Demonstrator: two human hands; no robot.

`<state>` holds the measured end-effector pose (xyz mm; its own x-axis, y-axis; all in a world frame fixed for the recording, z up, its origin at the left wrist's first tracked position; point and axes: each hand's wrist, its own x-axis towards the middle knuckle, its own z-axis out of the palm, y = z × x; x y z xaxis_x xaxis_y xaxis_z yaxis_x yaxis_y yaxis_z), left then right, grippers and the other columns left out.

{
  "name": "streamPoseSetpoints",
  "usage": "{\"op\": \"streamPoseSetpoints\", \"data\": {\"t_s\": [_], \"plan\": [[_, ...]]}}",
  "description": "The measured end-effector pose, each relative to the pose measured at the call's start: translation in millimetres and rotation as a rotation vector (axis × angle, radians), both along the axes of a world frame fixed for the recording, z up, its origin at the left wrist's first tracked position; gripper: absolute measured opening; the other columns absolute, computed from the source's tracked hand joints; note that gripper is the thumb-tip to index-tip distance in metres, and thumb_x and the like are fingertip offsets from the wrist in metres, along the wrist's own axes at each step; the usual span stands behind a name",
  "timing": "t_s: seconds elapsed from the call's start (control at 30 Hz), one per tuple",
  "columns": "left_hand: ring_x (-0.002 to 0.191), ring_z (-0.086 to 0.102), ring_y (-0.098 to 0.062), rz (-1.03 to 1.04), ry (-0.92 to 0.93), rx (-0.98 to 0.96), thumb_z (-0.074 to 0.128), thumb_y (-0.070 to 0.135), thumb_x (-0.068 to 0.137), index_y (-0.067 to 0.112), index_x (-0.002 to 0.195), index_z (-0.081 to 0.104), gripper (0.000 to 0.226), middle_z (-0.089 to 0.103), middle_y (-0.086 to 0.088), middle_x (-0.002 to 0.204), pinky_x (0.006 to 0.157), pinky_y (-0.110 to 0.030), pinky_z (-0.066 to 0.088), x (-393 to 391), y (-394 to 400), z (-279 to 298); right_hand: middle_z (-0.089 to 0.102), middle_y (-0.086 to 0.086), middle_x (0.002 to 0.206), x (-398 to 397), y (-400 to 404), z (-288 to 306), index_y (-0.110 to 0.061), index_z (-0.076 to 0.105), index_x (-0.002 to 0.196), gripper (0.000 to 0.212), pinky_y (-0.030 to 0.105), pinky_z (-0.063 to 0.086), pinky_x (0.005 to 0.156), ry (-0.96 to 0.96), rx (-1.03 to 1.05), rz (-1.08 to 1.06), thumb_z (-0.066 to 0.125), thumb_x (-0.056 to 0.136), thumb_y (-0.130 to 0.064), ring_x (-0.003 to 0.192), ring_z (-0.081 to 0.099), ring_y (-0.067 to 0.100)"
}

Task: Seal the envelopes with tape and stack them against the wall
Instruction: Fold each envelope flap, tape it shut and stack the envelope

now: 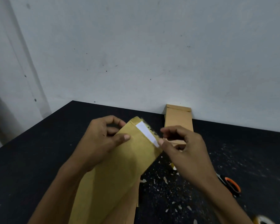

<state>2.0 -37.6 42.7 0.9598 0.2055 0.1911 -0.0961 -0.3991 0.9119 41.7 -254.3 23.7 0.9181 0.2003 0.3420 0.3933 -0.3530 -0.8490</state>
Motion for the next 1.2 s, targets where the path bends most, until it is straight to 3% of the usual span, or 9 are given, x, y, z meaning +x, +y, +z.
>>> {"op": "streamPoseSetpoints", "data": {"t_s": [0.13, 0.2, 0.27, 0.43, 0.57, 0.7, 0.87, 1.07, 1.2], "plan": [[0.078, 0.075, -0.018, -0.148, -0.028, 0.005, 0.072, 0.014, 0.084, 0.014, 0.103, 0.067, 0.019, 0.078, -0.004, 0.082, 0.074, -0.029, 0.061, -10, -12, 22, 0.076, 0.003, 0.078, 1, -6, 32, -0.023, 0.066, 0.119, 0.028, 0.021, 0.051, 0.068, 0.127, 0.093, 0.218, 0.067, 0.093, -0.012, 0.075, 0.067, 0.005], [0.078, 0.074, -0.015, -0.184, -0.045, 0.013, 0.071, 0.015, 0.083, 0.015, 0.103, 0.068, 0.020, 0.078, -0.002, 0.083, 0.074, -0.025, 0.060, -12, -16, 29, 0.074, 0.015, 0.073, 0, -10, 40, -0.020, 0.066, 0.119, 0.029, 0.034, 0.053, 0.066, 0.151, 0.104, 0.257, 0.066, 0.093, -0.007, 0.069, 0.064, 0.018], [0.079, 0.074, -0.010, -0.205, -0.057, 0.017, 0.071, 0.018, 0.081, 0.018, 0.102, 0.069, 0.021, 0.078, 0.002, 0.084, 0.069, -0.018, 0.057, -13, -19, 32, 0.075, 0.016, 0.074, -2, -13, 45, -0.018, 0.066, 0.118, 0.031, 0.043, 0.056, 0.069, 0.173, 0.133, 0.263, 0.068, 0.091, -0.004, 0.070, 0.067, 0.025], [0.084, 0.074, -0.008, -0.247, -0.047, 0.008, 0.071, 0.022, 0.078, 0.021, 0.102, 0.072, 0.024, 0.078, 0.007, 0.089, 0.068, -0.015, 0.056, -15, -24, 36, 0.074, 0.016, 0.070, -7, -20, 49, -0.011, 0.069, 0.111, 0.037, 0.025, 0.056, 0.061, 0.274, 0.260, 0.268, 0.077, 0.078, 0.003, 0.063, 0.070, 0.020], [0.088, 0.074, -0.009, -0.269, -0.038, 0.029, 0.070, 0.027, 0.075, 0.020, 0.106, 0.073, 0.032, 0.078, 0.008, 0.093, 0.073, -0.018, 0.057, -15, -25, 37, 0.073, 0.017, 0.071, -9, -24, 53, -0.015, 0.072, 0.107, 0.036, 0.032, 0.060, 0.065, 0.386, 0.317, 0.297, 0.075, 0.077, 0.005, 0.064, 0.070, 0.022], [0.087, 0.074, -0.012, -0.281, -0.018, 0.030, 0.072, 0.020, 0.079, 0.017, 0.107, 0.074, 0.029, 0.078, 0.006, 0.093, 0.075, -0.022, 0.059, -16, -28, 39, 0.073, 0.017, 0.070, -9, -26, 56, -0.011, 0.072, 0.104, 0.033, 0.029, 0.058, 0.060, 0.426, 0.321, 0.288, 0.072, 0.079, 0.011, 0.060, 0.069, 0.020], [0.087, 0.075, -0.014, -0.314, 0.009, 0.028, 0.071, 0.010, 0.084, 0.014, 0.107, 0.074, 0.024, 0.078, 0.002, 0.093, 0.078, -0.028, 0.061, -15, -33, 39, 0.070, 0.015, 0.063, -9, -30, 57, -0.006, 0.071, 0.102, 0.046, 0.030, 0.057, 0.055, 0.506, 0.333, 0.305, 0.082, 0.058, 0.001, 0.054, 0.067, 0.020], [0.089, 0.074, -0.016, -0.361, 0.038, 0.029, 0.069, 0.008, 0.087, 0.016, 0.109, 0.073, 0.024, 0.078, 0.000, 0.095, 0.081, -0.032, 0.061, -15, -39, 38, 0.070, 0.019, 0.070, -6, -33, 51, -0.011, 0.074, 0.094, 0.048, 0.049, 0.049, 0.078, 0.552, 0.306, 0.270, 0.085, 0.048, -0.007, 0.074, 0.063, 0.033], [0.087, 0.074, -0.020, -0.406, 0.072, -0.016, 0.067, 0.004, 0.089, 0.012, 0.106, 0.070, 0.020, 0.077, -0.004, 0.094, 0.077, -0.031, 0.060, -13, -45, 36, 0.074, 0.016, 0.081, -10, -41, 45, -0.007, 0.073, 0.102, 0.042, 0.032, 0.057, 0.067, 0.574, 0.375, 0.303, 0.080, 0.062, -0.011, 0.071, 0.068, 0.022]]}}
